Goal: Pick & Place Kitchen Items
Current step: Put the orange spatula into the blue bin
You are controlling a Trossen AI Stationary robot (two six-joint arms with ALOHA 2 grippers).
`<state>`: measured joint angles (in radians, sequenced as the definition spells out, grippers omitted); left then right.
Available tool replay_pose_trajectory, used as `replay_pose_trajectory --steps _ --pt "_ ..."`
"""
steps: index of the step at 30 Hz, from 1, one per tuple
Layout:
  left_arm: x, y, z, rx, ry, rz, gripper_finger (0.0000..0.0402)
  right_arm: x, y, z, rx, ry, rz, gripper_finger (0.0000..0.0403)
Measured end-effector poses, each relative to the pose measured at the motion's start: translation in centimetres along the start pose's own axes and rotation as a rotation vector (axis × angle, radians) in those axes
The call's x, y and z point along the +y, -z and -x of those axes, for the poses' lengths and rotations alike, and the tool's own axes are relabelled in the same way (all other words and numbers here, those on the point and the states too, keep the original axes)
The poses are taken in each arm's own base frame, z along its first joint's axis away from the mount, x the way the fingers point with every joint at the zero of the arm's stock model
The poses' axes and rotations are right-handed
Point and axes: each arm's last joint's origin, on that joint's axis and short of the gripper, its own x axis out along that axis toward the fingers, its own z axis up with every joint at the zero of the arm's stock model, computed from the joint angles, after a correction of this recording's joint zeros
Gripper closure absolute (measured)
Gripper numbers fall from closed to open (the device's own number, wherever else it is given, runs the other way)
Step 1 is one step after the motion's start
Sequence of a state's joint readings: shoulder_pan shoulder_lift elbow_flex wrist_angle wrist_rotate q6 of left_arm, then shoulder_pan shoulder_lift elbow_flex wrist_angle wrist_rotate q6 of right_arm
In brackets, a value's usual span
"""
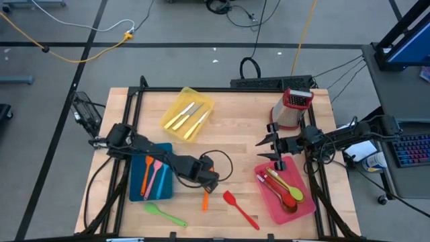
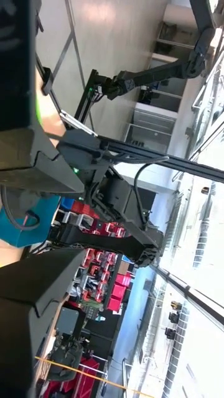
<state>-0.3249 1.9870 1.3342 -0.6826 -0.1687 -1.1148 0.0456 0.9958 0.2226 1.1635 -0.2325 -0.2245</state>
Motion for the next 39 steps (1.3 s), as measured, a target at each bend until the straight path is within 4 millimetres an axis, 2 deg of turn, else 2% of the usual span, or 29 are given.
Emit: replay_pose_trajectory --steps 4,12,21,29,34,39 --pt "0.3 0.0 0.0 -0.020 -0.043 0.037 0.0186 0.0 0.0 0.0 0.001 -0.001 0.000 0.0257" --pt "-0.7 -1.2 -0.3 -0.151 0.048 -0.009 0.0202 0.0 0.0 0.0 0.002 -0.001 0.000 0.0259" --pt "0.7 -1.2 -0.4 -0.093 -0.063 0.082 0.0219 0.0 0.0 0.0 0.002 -0.001 0.000 0.0258" --pt "-0.1 -1.8 -0.6 -0.107 0.048 0.040 0.0182 0.0 0.0 0.0 0.001 -0.001 0.000 0.0260" --pt "0.6 -1.7 -0.6 -0.072 -0.004 0.044 0.0146 0.0 0.0 0.0 0.002 -0.001 0.000 0.0260" --pt "0.4 -1.4 -2.6 -0.060 -0.027 0.051 0.0131 0.0 0.0 0.0 0.001 -0.002 0.000 0.0260"
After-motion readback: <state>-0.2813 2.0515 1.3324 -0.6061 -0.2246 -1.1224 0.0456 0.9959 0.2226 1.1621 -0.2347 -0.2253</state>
